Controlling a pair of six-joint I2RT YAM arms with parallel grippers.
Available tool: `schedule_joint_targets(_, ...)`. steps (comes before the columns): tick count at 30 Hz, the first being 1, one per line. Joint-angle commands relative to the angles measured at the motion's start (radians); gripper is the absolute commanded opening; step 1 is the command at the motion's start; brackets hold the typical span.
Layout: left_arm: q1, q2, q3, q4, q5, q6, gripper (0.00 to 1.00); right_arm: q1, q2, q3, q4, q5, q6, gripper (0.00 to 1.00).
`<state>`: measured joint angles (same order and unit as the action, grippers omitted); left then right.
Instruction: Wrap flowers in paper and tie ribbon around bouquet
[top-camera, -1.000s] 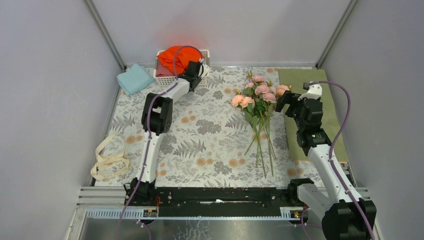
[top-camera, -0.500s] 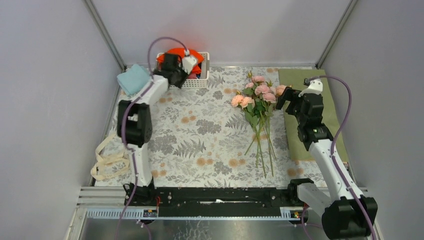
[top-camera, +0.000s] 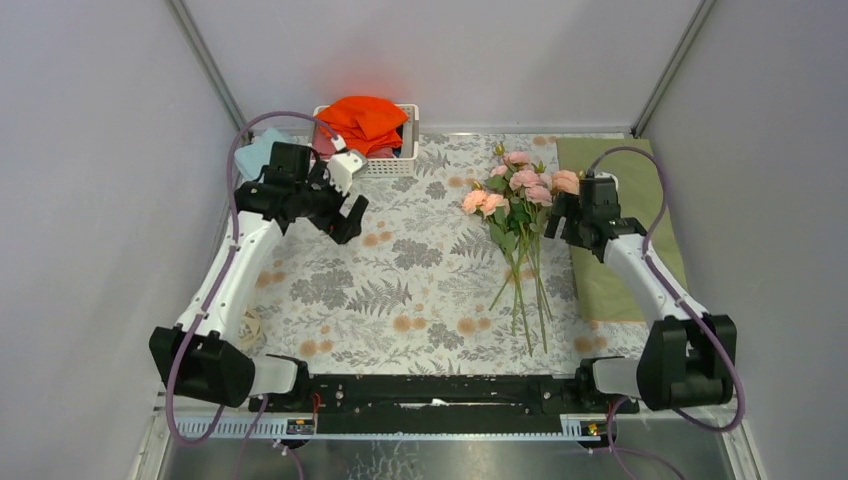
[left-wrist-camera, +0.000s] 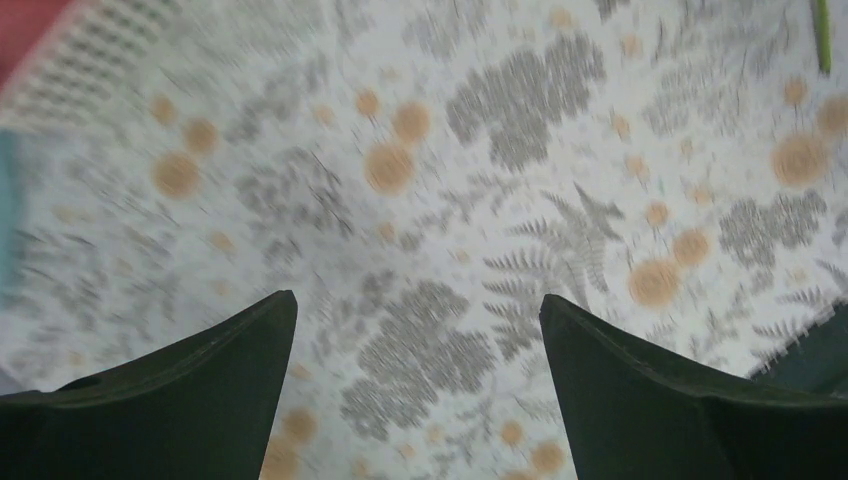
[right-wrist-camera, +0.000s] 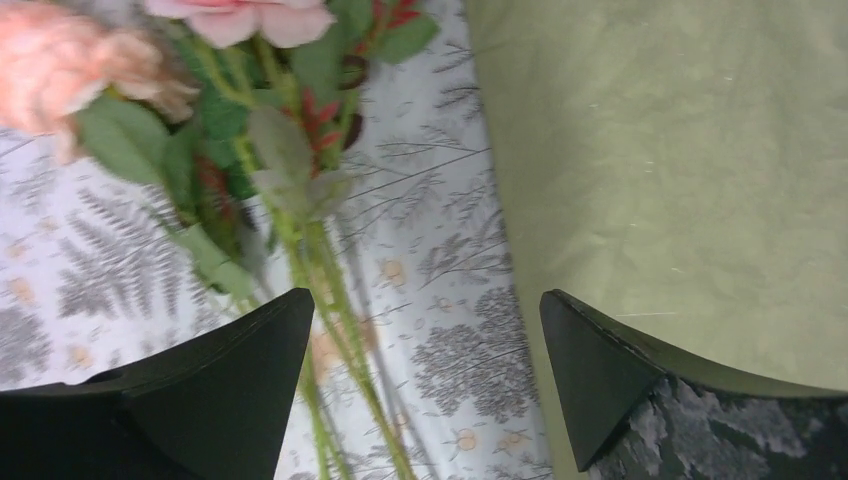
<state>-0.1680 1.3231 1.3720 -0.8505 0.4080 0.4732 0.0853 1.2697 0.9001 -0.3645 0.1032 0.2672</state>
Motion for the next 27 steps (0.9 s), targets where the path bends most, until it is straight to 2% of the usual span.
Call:
schedule_joint_targets(1, 0.010, -0.029, -0.114, -0.103, -0.012, -0.042, 0.99, 0.004, 0.095, 0.071, 0.014, 0.244, -0.028, 0.91)
schedule_joint_targets(2, 0.010, -0.040, -0.125, -0.101, -0.011, -0.047, 0.99, 0.004, 0.143, 0.103, -0.013, 0.311, -0.040, 0.89)
schedule_joint_targets(4, 0.011, -0.062, -0.138, -0.103, -0.002, -0.048, 0.99, 0.004, 0.262, 0.180, -0.100, 0.353, -0.053, 0.87)
schedule_joint_targets(10, 0.012, -0.098, -0.155, -0.104, 0.016, -0.030, 0.99, 0.003, 0.481, 0.208, -0.153, 0.346, -0.076, 0.86)
schedule_joint_targets(13, 0.010, -0.089, -0.157, -0.104, 0.028, -0.025, 0.99, 0.004, 0.529, 0.198, -0.135, 0.378, -0.073, 0.87)
schedule_joint_targets(18, 0.011, -0.086, -0.166, -0.104, 0.043, -0.017, 0.99, 0.004, 0.612, 0.213, -0.145, 0.539, -0.075, 0.87)
schedule_joint_targets(27, 0.012, -0.076, -0.146, -0.112, 0.072, -0.017, 0.99, 0.003, 0.669, 0.234, -0.121, 0.757, -0.082, 0.71)
